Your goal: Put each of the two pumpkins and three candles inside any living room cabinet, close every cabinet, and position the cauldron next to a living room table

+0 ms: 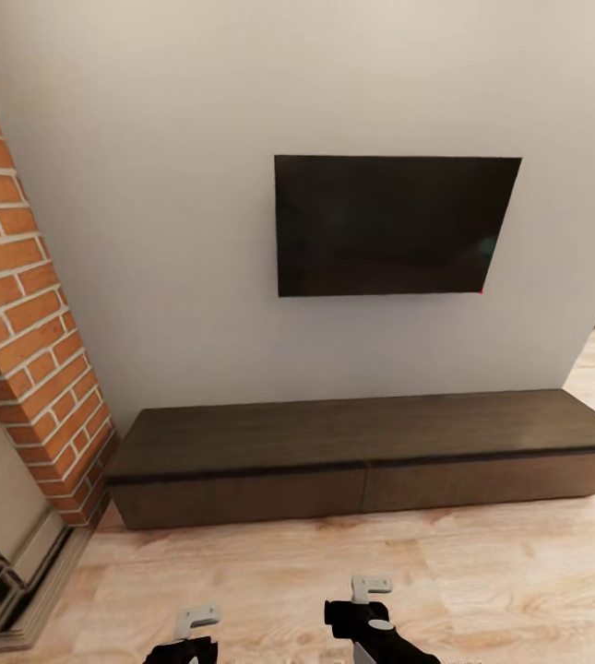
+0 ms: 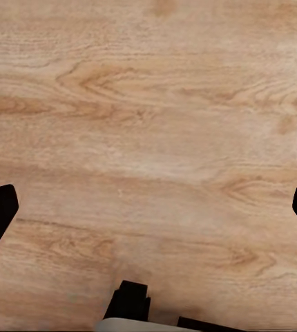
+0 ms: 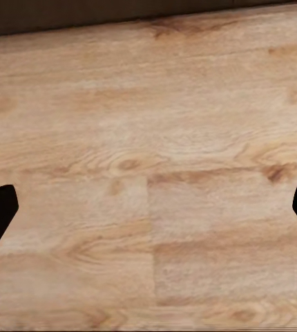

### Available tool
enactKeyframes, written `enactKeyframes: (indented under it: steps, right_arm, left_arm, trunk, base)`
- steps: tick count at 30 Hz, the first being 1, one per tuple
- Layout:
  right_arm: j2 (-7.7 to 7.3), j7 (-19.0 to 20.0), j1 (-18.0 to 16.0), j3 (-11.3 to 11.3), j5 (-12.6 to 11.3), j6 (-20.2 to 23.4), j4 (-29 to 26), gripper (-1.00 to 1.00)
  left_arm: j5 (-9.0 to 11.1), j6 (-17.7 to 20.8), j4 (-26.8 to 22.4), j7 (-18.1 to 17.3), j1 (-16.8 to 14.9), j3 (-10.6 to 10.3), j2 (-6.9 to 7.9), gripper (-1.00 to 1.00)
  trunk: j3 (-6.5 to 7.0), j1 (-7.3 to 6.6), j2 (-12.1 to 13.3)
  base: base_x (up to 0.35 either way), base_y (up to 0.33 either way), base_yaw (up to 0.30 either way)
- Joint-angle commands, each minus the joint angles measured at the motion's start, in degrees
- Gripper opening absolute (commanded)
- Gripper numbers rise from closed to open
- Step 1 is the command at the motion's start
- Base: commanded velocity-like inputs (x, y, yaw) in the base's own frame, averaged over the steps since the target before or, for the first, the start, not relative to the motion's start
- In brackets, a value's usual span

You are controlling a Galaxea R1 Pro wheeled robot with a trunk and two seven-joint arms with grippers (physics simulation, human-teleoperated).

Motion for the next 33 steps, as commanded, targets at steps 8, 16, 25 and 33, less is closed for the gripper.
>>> enactKeyframes:
  steps: [8, 16, 25, 33]
  right_arm:
    - [0.00, -0.33, -0.07, 0.49, -0.65, 0.13, 0.01, 1.00]
    - [0.00, -0.33, -0.07, 0.49, -0.65, 0.13, 0.01, 1.00]
    - [0.00, -0.33, -0.05, 0.49, -0.72, 0.17, 0.01, 1.00]
    - [0.00, -0.33, -0.07, 0.46, -0.87, 0.20, 0.01, 1.00]
  left_arm:
    - [0.46, 0.33, -0.14, 0.34, -0.01, -0.49, 0.05, 1.00]
    - [0.46, 0.33, -0.12, 0.34, -0.01, -0.49, 0.10, 1.00]
    - [0.46, 0.33, -0.14, 0.34, -0.01, -0.49, 0.10, 1.00]
    - [0.46, 0.33, -0.13, 0.34, -0.01, -0.49, 0.17, 1.00]
  trunk:
    - [0.41, -0.03, -0.04]
    - [0.87, -0.03, -0.04]
    - [1.37, -0.03, -0.04]
    - [1.02, -0.03, -0.04]
  base:
    - [-0.155, 0.000, 0.240]
    - [-0.011, 0.000, 0.242]
    - [-0.105, 0.000, 0.243]
    - [-0.077, 0.031, 0.138]
